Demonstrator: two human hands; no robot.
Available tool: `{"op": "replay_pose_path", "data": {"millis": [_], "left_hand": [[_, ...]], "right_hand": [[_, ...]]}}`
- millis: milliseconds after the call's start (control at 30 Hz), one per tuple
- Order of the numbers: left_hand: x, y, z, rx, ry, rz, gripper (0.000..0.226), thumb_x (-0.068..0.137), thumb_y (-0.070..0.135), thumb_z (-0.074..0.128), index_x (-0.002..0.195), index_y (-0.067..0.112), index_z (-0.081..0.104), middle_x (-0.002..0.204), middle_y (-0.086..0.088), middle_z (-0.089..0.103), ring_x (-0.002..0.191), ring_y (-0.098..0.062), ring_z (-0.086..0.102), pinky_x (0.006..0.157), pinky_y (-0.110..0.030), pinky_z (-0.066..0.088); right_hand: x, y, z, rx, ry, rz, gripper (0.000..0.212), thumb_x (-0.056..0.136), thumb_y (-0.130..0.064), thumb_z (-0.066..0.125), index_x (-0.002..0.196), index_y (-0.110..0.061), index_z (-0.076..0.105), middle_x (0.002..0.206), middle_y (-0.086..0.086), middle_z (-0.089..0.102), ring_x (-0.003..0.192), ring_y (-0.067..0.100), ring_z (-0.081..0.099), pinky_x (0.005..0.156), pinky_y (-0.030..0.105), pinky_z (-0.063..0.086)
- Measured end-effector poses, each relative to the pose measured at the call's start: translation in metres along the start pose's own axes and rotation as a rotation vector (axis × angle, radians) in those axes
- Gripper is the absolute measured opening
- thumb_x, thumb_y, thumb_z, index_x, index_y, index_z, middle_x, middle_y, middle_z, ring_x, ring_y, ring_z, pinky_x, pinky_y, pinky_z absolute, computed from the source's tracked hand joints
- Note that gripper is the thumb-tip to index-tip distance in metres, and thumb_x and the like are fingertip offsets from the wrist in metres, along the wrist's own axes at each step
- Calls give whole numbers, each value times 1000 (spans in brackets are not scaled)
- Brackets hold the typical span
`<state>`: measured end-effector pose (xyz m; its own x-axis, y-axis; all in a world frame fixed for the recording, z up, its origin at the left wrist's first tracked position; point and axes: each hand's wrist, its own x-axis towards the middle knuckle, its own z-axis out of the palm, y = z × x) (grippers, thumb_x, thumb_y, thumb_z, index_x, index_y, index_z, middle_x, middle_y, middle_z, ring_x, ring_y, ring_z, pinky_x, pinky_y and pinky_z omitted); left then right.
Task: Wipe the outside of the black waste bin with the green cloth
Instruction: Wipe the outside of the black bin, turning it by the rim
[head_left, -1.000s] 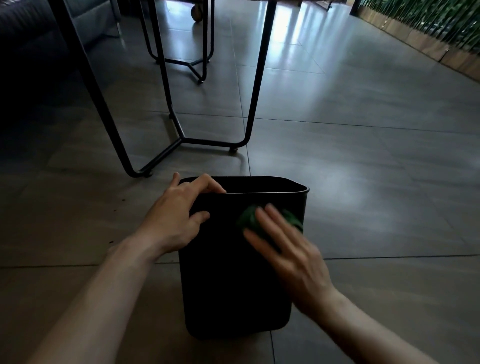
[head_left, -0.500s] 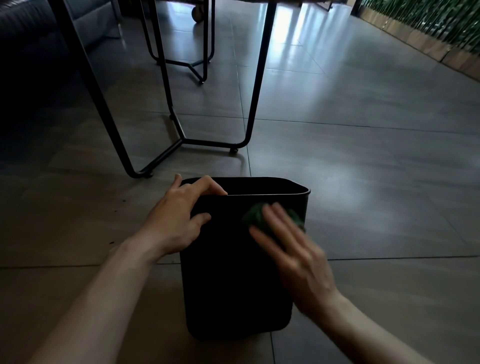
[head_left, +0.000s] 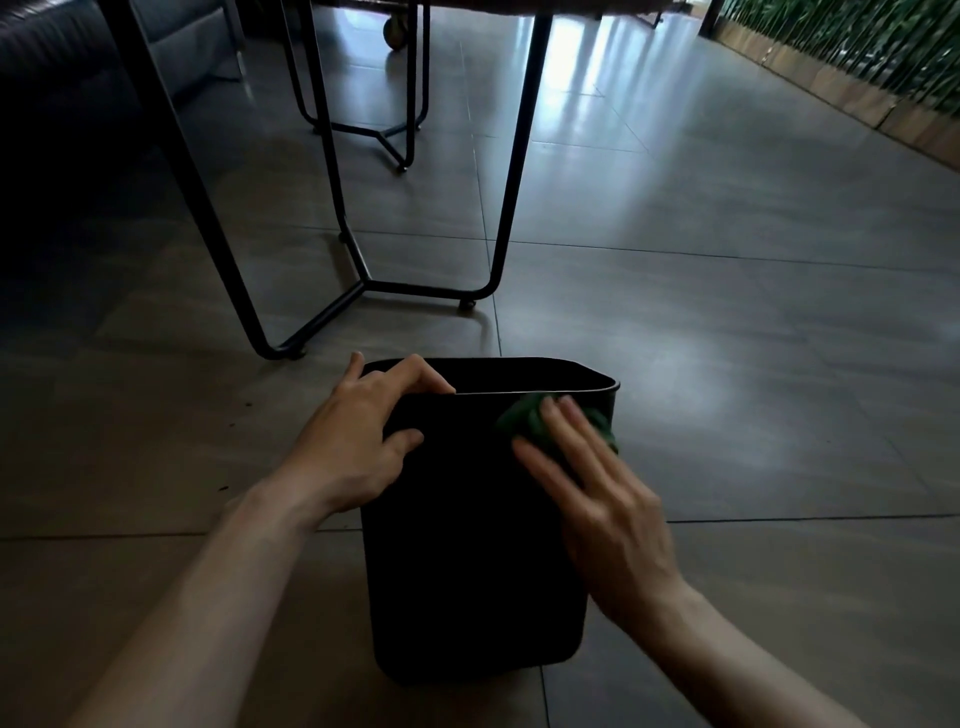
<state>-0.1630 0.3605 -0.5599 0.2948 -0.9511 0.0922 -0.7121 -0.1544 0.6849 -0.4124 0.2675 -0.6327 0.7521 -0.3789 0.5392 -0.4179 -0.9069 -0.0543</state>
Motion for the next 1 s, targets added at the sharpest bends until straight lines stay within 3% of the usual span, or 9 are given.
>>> {"op": "replay_pose_path", "data": {"millis": [100,267,400,533,633,733,833,933,1000], "left_hand": [[1,1,-1,1,-3,6,45,86,4,69,107,42,58,97,25,62,110,30,35,124,-54,17],[0,0,3,-20,-1,3,44,86,4,69,110,39,58,102,19,63,98,46,20,127,-50,9],[0,2,1,12,6,23,43,85,2,70,110,35,60,96,26,60,101,40,27,124,-54,18],[0,0,0,9,4,17,44,86,4,69,108,41,58,97,30,60,91,26,33,127,-48,7],[0,-2,2,0,13,21,46,86,4,69,107,43,56,100,24,63,96,23,36,128,-41,0],[2,-3,5,2,14,32,48,85,4,68,106,45,54,105,23,65,115,4,46,128,-39,-2],[2,-6,6,32,6,41,47,84,4,68,108,42,54,108,20,67,121,-7,54,128,-39,-3],[2,-6,7,34,2,63,47,85,4,68,108,43,54,104,24,67,119,-4,55,127,-37,-3],[3,-4,7,20,-13,73,48,85,4,68,106,45,55,104,24,67,119,-1,54,127,-37,-5]], "right_hand": [[-6,-4,6,-21,-26,8,43,98,-4,64,140,-12,63,160,20,42,153,35,34,113,48,48],[-90,-20,10,-12,-266,-249,38,104,-10,47,135,-17,67,157,16,47,150,34,39,96,42,58],[-34,-9,2,47,-82,-54,40,105,-10,46,140,-16,64,160,16,44,152,33,38,109,46,53],[10,-9,4,5,31,122,43,99,-5,60,141,-14,63,161,17,43,154,33,34,115,45,47],[-35,-31,22,45,-84,-83,39,97,-6,65,136,-13,66,159,19,45,152,35,37,106,46,53],[-70,-51,31,-7,-263,-330,36,105,-16,50,137,-22,65,158,13,47,151,32,37,95,37,59],[-44,-58,33,7,-199,-272,37,105,-20,47,139,-22,62,161,13,44,153,31,35,102,37,55],[-7,-67,37,41,-90,-134,36,105,-20,57,140,-19,60,163,17,39,156,32,29,113,39,46],[-8,-76,45,73,-97,-214,34,103,-21,60,137,-20,63,161,16,44,154,33,33,111,39,46]]}}
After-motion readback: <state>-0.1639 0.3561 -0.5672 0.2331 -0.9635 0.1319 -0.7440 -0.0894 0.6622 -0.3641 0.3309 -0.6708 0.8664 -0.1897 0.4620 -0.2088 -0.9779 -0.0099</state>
